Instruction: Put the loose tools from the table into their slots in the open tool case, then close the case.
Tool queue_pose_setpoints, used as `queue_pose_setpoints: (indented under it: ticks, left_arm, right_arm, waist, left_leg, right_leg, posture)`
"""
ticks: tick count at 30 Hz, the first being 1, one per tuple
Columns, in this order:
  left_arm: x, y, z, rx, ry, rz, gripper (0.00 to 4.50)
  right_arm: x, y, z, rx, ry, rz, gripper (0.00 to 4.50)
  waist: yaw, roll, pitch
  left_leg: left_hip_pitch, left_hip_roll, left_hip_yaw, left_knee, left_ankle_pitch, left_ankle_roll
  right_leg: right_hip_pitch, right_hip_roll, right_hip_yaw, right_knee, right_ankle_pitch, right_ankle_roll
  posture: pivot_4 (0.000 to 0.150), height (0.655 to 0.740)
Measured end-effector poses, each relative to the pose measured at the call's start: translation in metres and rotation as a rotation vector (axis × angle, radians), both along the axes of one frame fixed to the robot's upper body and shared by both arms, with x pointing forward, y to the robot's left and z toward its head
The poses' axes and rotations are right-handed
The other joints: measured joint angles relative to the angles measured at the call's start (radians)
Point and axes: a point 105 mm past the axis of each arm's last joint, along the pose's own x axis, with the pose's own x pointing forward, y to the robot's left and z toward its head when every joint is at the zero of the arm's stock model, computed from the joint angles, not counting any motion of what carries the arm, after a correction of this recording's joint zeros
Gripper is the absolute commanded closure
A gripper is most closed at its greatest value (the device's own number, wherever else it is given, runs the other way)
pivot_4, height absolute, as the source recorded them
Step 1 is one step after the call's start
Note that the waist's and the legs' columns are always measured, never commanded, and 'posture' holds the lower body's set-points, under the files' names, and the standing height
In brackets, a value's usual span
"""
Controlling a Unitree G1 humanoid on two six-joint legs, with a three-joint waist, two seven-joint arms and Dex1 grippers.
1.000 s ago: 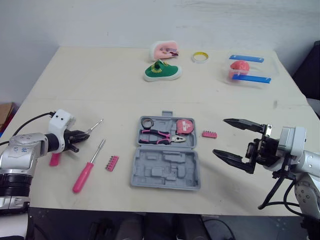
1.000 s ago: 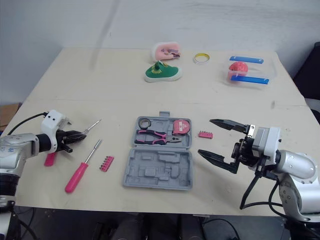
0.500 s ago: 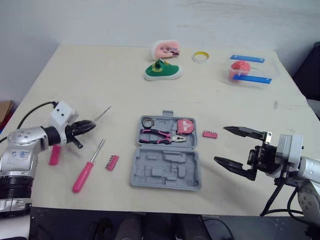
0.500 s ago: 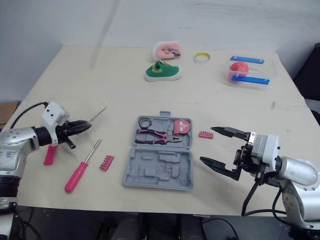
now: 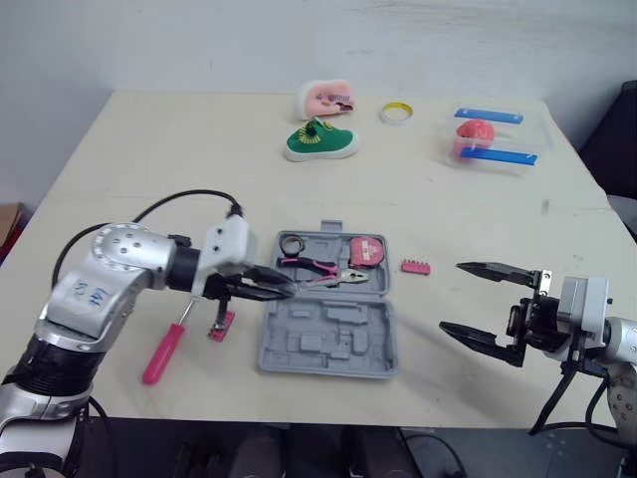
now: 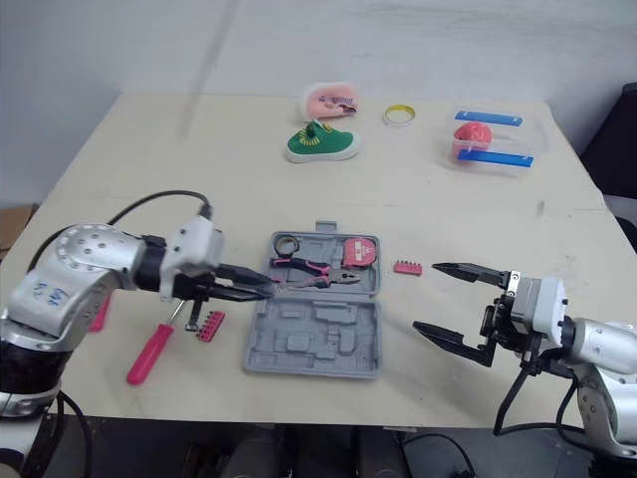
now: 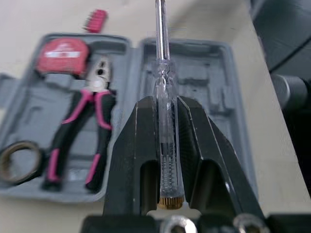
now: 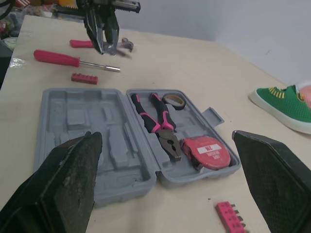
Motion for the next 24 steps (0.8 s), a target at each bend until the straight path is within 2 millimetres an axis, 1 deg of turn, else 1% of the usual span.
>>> queue_pose_setpoints:
  ticks: [3,5,8,10,13,17,24]
  left_arm:
    - [0.006,-0.010,-0.003,0.059,-0.046,-0.006,4.45]
    - [0.011,-0.013,-0.004,0.109,-0.088,0.008,4.45]
    - [0.019,-0.012,-0.011,0.196,-0.133,0.044,4.45]
    - [0.023,-0.007,-0.019,0.276,-0.141,0.066,4.45]
    - [0.020,-0.008,-0.024,0.307,-0.124,0.060,4.45]
    - [0.011,-0.024,-0.030,0.298,-0.088,0.034,4.45]
    - [0.012,-0.026,-0.037,0.339,-0.071,0.076,4.45]
  right_arm:
    - [0.000,0.000,-0.001,-0.003,0.003,-0.002,0.00]
    - [0.000,0.001,-0.002,-0.004,0.010,-0.007,0.00]
    - [-0.001,0.001,-0.005,-0.004,0.024,-0.019,0.00]
    - [-0.004,0.003,-0.007,-0.007,0.036,-0.021,0.00]
    - [-0.008,0.004,-0.009,-0.009,0.042,-0.022,0.00]
    - [-0.008,0.005,-0.008,-0.009,0.040,-0.023,0.00]
    - [-0.012,0.004,-0.014,-0.013,0.064,-0.020,0.00]
  waist:
    - [0.001,0.000,0.000]
    - [0.000,0.000,0.000]
    - [0.001,0.000,0.000]
    - [0.000,0.000,0.000]
    - [0.002,0.000,0.000]
    - [0.003,0.000,0.000]
    - [0.003,0.000,0.000]
  left_leg:
    - [0.000,0.000,0.000,0.000,0.000,0.000]
    - [0.000,0.000,0.000,0.000,0.000,0.000]
    - [0.000,0.000,0.000,0.000,0.000,0.000]
    - [0.000,0.000,0.000,0.000,0.000,0.000]
    - [0.000,0.000,0.000,0.000,0.000,0.000]
    - [0.000,0.000,0.000,0.001,0.000,0.000]
    - [0.000,0.000,0.000,0.001,0.001,0.000]
  right_leg:
    - [0.000,0.000,0.000,0.000,0.000,0.000]
    - [0.000,0.000,0.001,0.000,0.000,0.000]
    - [0.000,0.000,0.001,0.000,0.000,0.000]
    - [0.000,0.000,0.001,0.000,0.000,0.000]
    - [0.000,0.000,0.001,0.000,0.000,0.000]
    - [0.000,0.000,0.001,0.000,0.000,0.000]
    - [0.000,0.000,0.001,0.000,0.000,0.000]
  posture:
    - [0.150,0.7400]
    - [0.150,0.7400]
    - [0.150,0.7400]
    - [0.150,0.7400]
    - [0.150,0.7400]
    - [0.150,0.7400]
    - [0.150,0.7400]
